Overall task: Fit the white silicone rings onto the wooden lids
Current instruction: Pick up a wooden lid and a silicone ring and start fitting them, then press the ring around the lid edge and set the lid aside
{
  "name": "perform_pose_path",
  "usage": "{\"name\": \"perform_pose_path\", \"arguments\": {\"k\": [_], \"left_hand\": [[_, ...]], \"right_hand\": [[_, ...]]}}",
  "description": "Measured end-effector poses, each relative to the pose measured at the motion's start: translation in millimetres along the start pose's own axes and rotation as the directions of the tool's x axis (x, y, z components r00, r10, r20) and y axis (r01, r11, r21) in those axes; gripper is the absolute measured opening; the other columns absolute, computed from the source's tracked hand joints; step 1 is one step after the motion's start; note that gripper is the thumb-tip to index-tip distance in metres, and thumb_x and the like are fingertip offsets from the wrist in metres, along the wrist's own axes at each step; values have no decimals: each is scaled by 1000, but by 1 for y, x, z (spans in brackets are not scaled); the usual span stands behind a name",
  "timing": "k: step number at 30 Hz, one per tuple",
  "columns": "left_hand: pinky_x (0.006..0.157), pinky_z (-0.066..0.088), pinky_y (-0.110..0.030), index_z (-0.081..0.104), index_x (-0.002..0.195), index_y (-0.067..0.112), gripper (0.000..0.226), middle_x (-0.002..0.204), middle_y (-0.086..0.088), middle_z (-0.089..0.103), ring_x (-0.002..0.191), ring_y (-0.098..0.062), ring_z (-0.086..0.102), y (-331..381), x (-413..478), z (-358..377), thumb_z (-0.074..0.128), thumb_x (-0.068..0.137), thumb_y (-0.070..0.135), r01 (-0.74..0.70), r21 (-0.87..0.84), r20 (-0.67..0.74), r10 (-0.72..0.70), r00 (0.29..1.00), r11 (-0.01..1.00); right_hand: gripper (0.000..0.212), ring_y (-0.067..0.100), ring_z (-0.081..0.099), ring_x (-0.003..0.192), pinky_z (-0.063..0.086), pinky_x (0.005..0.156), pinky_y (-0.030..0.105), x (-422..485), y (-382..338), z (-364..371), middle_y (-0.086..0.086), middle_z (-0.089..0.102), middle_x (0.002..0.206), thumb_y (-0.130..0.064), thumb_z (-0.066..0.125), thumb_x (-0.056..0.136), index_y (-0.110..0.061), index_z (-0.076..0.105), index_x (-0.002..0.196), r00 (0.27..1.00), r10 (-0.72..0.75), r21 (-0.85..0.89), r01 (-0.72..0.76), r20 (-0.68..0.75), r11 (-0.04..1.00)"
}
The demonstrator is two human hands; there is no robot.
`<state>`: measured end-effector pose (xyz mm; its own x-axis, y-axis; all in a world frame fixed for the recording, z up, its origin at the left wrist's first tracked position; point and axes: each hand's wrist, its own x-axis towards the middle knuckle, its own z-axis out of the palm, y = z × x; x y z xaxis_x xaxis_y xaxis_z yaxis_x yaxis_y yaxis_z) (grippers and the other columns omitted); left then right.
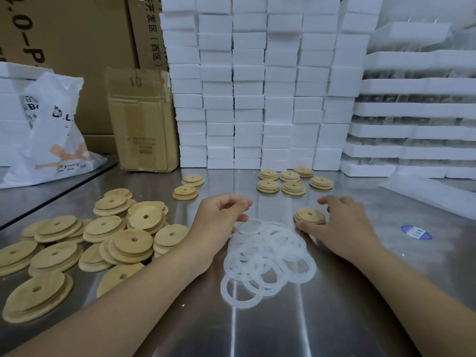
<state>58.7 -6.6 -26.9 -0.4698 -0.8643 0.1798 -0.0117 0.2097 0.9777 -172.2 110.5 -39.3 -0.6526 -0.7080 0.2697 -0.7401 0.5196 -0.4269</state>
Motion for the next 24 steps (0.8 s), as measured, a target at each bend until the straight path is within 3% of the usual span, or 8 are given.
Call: {"name": "perform_pose_path", "arguments": {"k": [4,8,10,14,16,19,21,24], "left_hand": [[72,53,-25,80,90,32,19,92,16,78,85,-6,74,2,3,-3,68,104,26,-188,280,27,188,982,941],[76,53,-28,73,93,40,13,97,22,71,92,3,67,13,2,-21,64,102,38,-410,646,157,414,897,644],[77,51,-32,70,103,44,12,102,24,68,98,1,65,23,3,-35,61,100,51,-391,777,241,342,908,493],[83,40,-38,59,124,52,40,110,19,60,110,-12,55,42,7,-59,58,89,72,-240,967,250,-122,961,92],[83,44,-35,59,128,52,42,107,21,56,111,-13,54,46,7,-63,63,89,68,-207,974,224,-283,933,91],[86,53,-28,58,137,48,48,115,17,62,105,-9,61,50,6,-63,70,90,48,-170,953,258,-371,892,252],[82,54,-26,57,138,48,52,114,15,64,100,-6,63,51,3,-62,72,89,37,-183,938,291,-382,877,294],[82,54,-26,56,137,47,57,118,16,60,104,-7,62,47,1,-59,66,90,16,-202,921,315,-335,888,332]], "right_hand": [[57,19,66,98,54,86,40,-3,-7,0,-13,74,89,-66,74,82,-38,57,129,998,-46,86,49,-38,995],[50,12,64,98,49,86,33,-4,-9,2,-19,68,107,-58,75,88,-42,57,132,998,-60,185,60,-7,981],[41,13,65,101,51,87,34,-5,-11,3,-19,70,104,-55,74,90,-41,59,126,998,-62,209,62,-7,976],[18,8,66,101,52,87,30,-10,-19,3,-19,71,99,-44,71,94,-35,70,110,988,-154,246,157,-33,957],[5,2,65,100,50,85,24,-16,-27,4,-20,71,99,-37,70,96,-36,73,98,970,-240,270,238,-25,933],[10,5,68,94,52,84,26,-27,-42,6,-19,73,98,-35,68,97,-38,75,91,933,-361,278,342,15,898],[12,10,70,95,55,89,30,-32,-48,7,-15,74,105,-37,65,98,-36,77,98,905,-423,257,397,54,881],[32,11,49,133,40,114,34,-35,-52,10,-11,63,139,-44,58,103,-38,69,132,869,-477,186,452,128,873]]}}
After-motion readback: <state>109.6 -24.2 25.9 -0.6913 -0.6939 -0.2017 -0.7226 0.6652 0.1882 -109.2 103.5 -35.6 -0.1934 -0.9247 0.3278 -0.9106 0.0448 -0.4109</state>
